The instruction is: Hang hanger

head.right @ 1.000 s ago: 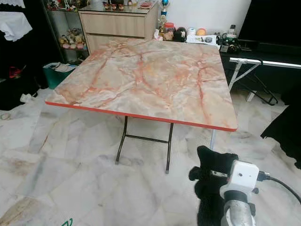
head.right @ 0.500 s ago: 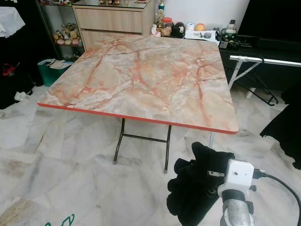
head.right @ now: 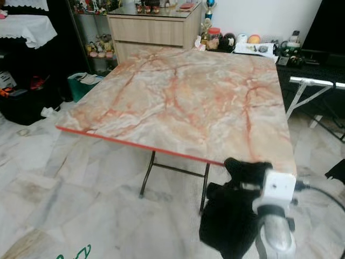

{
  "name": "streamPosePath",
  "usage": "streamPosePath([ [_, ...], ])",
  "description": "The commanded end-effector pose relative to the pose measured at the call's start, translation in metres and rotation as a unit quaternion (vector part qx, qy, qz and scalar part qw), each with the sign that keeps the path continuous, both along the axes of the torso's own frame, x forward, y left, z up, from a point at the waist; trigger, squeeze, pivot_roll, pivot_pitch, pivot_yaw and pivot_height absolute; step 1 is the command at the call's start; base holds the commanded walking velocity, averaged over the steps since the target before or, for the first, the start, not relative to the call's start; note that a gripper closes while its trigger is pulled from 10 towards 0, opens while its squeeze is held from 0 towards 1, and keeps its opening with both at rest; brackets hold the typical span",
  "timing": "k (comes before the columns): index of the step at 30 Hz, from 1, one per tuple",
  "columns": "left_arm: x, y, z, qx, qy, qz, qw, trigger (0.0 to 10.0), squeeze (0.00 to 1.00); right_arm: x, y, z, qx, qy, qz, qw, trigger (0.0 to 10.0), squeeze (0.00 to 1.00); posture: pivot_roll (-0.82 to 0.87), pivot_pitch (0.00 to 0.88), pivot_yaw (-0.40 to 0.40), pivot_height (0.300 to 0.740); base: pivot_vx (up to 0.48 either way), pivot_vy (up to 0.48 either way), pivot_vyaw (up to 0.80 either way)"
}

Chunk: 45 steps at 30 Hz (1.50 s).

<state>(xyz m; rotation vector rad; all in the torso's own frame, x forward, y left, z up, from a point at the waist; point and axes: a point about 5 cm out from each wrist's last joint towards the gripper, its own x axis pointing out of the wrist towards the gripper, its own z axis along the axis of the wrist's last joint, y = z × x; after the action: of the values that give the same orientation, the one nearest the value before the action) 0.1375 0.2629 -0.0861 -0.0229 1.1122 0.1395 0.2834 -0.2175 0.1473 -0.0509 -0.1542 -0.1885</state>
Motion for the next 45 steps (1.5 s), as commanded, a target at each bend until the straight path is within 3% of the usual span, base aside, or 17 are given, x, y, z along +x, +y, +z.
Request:
streamPosePath([
  [1, -0.005, 0.005, 0.000, 0.004, 0.010, 0.009, 1.000, 10.0, 0.00, 0.012, 0.011, 0.027, 0.017, -0.052, 0.018, 0.998, 10.0, 0.00, 0.01, 0.107, -0.002, 0.740, 0.300, 0.000, 0.00],
  [6, -0.002, 0.005, 0.001, 0.003, 0.009, 0.007, 1.000, 10.0, 0.00, 0.058, 0.033, 0.101, 0.007, -0.154, 0.066, 0.986, 10.0, 0.00, 0.01, 0.107, 0.013, 0.740, 0.296, 0.000, 0.00],
  [9, -0.002, 0.005, 0.001, 0.003, 0.007, 0.007, 1.000, 10.0, 0.00, 0.067, 0.038, 0.117, 0.008, -0.168, 0.074, 0.983, 10.0, 0.00, 0.01, 0.104, 0.015, 0.740, 0.298, 0.000, 0.00],
  [11, -0.001, 0.005, 0.001, 0.003, 0.006, 0.010, 1.000, 10.0, 0.00, 0.077, 0.046, 0.137, 0.009, -0.190, 0.091, 0.978, 10.0, 0.00, 0.01, 0.102, 0.018, 0.740, 0.296, 0.000, 0.00],
  [12, 0.000, 0.004, 0.001, 0.002, 0.005, 0.009, 1.000, 10.0, 0.00, 0.089, 0.058, 0.153, -0.015, -0.197, 0.109, 0.974, 10.0, 0.00, 0.01, 0.102, 0.019, 0.740, 0.296, 0.000, 0.00],
  [14, 0.001, 0.004, 0.001, 0.002, 0.004, 0.009, 1.000, 10.0, 0.00, 0.092, 0.062, 0.161, -0.018, -0.207, 0.121, 0.971, 10.0, 0.00, 0.02, 0.099, 0.019, 0.740, 0.296, 0.000, 0.00],
  [17, 0.001, 0.004, 0.002, 0.001, 0.003, 0.010, 1.000, 10.0, 0.00, 0.098, 0.063, 0.171, -0.028, -0.210, 0.123, 0.969, 10.0, 0.00, 0.02, 0.099, 0.021, 0.740, 0.296, 0.000, 0.00],
  [21, 0.002, 0.004, 0.002, 0.001, 0.003, 0.010, 1.000, 10.0, 0.00, 0.111, 0.053, 0.199, -0.040, -0.217, 0.099, 0.970, 10.0, 0.00, 0.02, 0.093, 0.024, 0.740, 0.296, 0.000, 0.00],
  [26, 0.002, 0.004, 0.002, 0.001, 0.003, 0.011, 1.000, 10.0, 0.00, 0.116, 0.042, 0.216, -0.058, -0.223, 0.075, 0.970, 10.0, 0.00, 0.02, 0.092, 0.022, 0.740, 0.296, 0.000, 0.00],
  [33, 0.001, 0.004, 0.001, 0.001, 0.004, 0.011, 1.000, 10.0, 0.00, 0.125, 0.028, 0.194, -0.058, -0.158, 0.046, 0.985, 10.0, 0.00, 0.02, 0.095, 0.016, 0.740, 0.295, 0.000, 0.00],
  [34, 0.001, 0.004, 0.001, 0.002, 0.004, 0.010, 1.000, 10.0, 0.00, 0.127, 0.028, 0.184, -0.060, -0.133, 0.048, 0.988, 10.0, 0.00, 0.02, 0.095, 0.016, 0.740, 0.000, 0.000, 0.00],
  [35, 0.000, 0.004, 0.001, 0.003, 0.006, 0.008, 1.000, 10.0, 0.00, 0.131, 0.031, 0.159, -0.062, -0.079, 0.058, 0.993, 10.0, 0.00, 0.02, 0.095, 0.015, 0.740, 0.000, 0.000, 0.00],
  [36, 0.000, 0.004, 0.001, 0.003, 0.006, 0.008, 1.000, 10.0, 0.00, 0.131, 0.031, 0.159, -0.062, -0.079, 0.058, 0.993, 10.0, 0.00, 0.02, 0.095, 0.015, 0.740, 0.000, 0.000, 0.00],
  [37, -0.002, 0.004, 0.001, 0.006, 0.009, 0.006, 1.000, 10.0, 0.00, 0.131, 0.036, 0.129, -0.068, -0.031, 0.077, 0.994, 10.0, 0.00, 0.02, 0.099, 0.014, 0.740, 0.000, 0.000, 0.00],
  [40, -0.004, 0.005, 0.000, 0.007, 0.013, 0.005, 1.000, 10.0, 0.00, 0.122, 0.035, 0.094, -0.078, 0.007, 0.082, 0.994, 10.0, 0.00, 0.02, 0.104, 0.013, 0.740, 0.000, 0.000, 0.00],
  [41, -0.005, 0.005, 0.000, 0.006, 0.014, 0.005, 1.000, 10.0, 0.00, 0.114, 0.032, 0.076, -0.064, 0.022, 0.075, 0.995, 10.0, 0.00, 0.02, 0.104, 0.010, 0.740, 0.000, 0.000, 0.00],
  [45, -0.007, 0.006, -0.001, 0.007, 0.018, -0.002, 1.000, 10.0, 0.00, 0.095, 0.025, 0.050, -0.013, 0.048, 0.054, 0.997, 10.0, 0.00, 0.02, 0.103, 0.011, 0.740, 0.000, 0.000, 0.00],
])
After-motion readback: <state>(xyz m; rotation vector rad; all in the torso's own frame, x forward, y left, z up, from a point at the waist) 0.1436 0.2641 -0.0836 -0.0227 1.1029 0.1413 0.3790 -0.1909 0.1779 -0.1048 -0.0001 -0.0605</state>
